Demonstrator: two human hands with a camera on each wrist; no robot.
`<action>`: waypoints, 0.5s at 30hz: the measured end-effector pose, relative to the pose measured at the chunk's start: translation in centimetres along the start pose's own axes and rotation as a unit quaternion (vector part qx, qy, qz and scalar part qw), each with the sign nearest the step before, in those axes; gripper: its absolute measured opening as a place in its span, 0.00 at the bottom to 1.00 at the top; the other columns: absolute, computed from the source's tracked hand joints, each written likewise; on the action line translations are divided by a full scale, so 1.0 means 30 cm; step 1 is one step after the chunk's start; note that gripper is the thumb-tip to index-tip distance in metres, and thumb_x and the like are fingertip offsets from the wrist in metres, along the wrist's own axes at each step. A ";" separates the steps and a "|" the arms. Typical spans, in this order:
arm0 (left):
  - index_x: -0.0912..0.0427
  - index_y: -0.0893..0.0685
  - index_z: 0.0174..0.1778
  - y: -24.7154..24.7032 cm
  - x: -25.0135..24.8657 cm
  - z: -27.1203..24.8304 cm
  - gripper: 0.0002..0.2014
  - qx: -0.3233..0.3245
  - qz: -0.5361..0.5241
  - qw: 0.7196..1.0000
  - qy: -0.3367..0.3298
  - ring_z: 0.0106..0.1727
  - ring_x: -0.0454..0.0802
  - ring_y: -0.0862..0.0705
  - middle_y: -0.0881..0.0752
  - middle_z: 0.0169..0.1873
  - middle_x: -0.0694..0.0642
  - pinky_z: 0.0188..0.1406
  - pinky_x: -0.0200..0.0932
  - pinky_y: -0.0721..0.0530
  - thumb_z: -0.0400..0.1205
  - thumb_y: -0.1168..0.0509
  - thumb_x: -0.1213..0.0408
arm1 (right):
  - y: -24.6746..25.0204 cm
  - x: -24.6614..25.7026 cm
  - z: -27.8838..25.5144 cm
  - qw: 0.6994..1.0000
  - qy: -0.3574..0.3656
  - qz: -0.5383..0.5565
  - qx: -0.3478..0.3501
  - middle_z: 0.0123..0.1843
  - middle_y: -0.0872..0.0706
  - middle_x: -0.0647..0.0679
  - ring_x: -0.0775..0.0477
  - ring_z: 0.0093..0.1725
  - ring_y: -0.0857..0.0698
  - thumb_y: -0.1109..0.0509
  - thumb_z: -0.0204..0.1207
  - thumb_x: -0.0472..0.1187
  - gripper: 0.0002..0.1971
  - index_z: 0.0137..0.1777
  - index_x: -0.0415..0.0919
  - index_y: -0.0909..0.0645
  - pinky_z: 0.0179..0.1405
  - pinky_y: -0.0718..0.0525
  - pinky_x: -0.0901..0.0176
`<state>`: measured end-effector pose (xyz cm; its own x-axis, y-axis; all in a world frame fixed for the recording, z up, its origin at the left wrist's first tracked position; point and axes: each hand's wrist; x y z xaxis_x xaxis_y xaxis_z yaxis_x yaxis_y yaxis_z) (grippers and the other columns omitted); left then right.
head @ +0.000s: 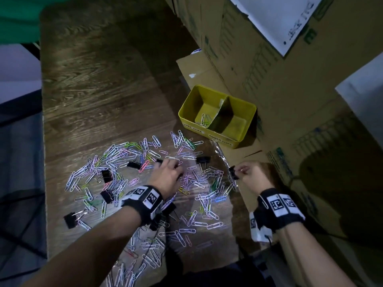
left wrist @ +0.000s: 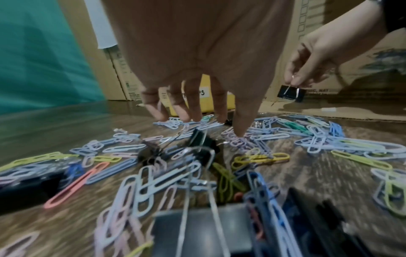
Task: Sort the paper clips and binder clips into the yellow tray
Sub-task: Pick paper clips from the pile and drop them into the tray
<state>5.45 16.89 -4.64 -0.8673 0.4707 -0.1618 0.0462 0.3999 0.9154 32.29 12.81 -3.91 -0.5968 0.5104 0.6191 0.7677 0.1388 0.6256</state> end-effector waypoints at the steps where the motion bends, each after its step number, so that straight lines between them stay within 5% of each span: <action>1: 0.50 0.24 0.67 0.006 -0.018 0.008 0.19 -0.008 0.007 1.000 -0.006 0.68 0.53 0.31 0.26 0.68 0.54 0.66 0.55 0.34 0.80 0.38 0.55 | 0.018 -0.012 0.015 0.999 -0.004 -0.013 -0.037 0.39 0.13 0.49 0.52 0.39 0.15 0.26 0.71 0.31 0.05 0.42 0.42 0.12 0.44 0.19 0.64; 5: 0.51 0.29 0.72 0.036 -0.143 0.068 0.22 0.017 -0.001 0.994 -0.104 0.72 0.50 0.33 0.29 0.72 0.51 0.70 0.56 0.35 0.81 0.41 0.53 | 0.048 -0.043 0.047 0.994 -0.015 -0.088 -0.066 0.40 0.09 0.46 0.45 0.42 0.12 0.29 0.70 0.34 0.08 0.38 0.48 0.12 0.44 0.19 0.63; 10: 0.51 0.32 0.74 0.033 -0.160 0.140 0.22 0.072 0.055 0.988 -0.124 0.72 0.52 0.34 0.31 0.73 0.52 0.67 0.58 0.33 0.83 0.44 0.56 | 0.027 -0.005 -0.016 0.977 0.035 -0.173 -0.123 0.60 0.18 0.40 0.35 0.61 0.22 0.33 0.72 0.36 0.15 0.58 0.47 0.16 0.61 0.24 0.53; 13: 0.52 0.32 0.73 0.042 -0.131 0.153 0.20 0.058 0.080 0.990 -0.100 0.70 0.53 0.33 0.30 0.71 0.54 0.67 0.58 0.32 0.85 0.49 0.52 | -0.008 0.032 -0.096 0.987 0.084 -0.133 -0.007 0.59 0.18 0.42 0.50 0.44 0.17 0.33 0.78 0.36 0.11 0.58 0.41 0.17 0.42 0.23 0.75; 15: 0.53 0.32 0.74 0.049 -0.134 0.168 0.22 0.049 0.093 0.989 -0.104 0.68 0.54 0.32 0.29 0.70 0.55 0.65 0.57 0.32 0.85 0.49 0.51 | -0.062 0.028 -0.133 0.985 0.053 -0.154 0.046 0.60 0.18 0.43 0.51 0.44 0.16 0.31 0.77 0.44 0.12 0.60 0.45 0.18 0.44 0.17 0.67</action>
<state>11.49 19.54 -4.51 -0.7193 0.6907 -0.0745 0.2523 0.3597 0.8983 29.42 9.59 -2.66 -0.8227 0.3403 0.4553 0.5605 0.3525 0.7494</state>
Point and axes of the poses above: each hand's wrist, its own z-axis towards the middle knuckle, its own y-axis out of the back of the hand, x = y × z
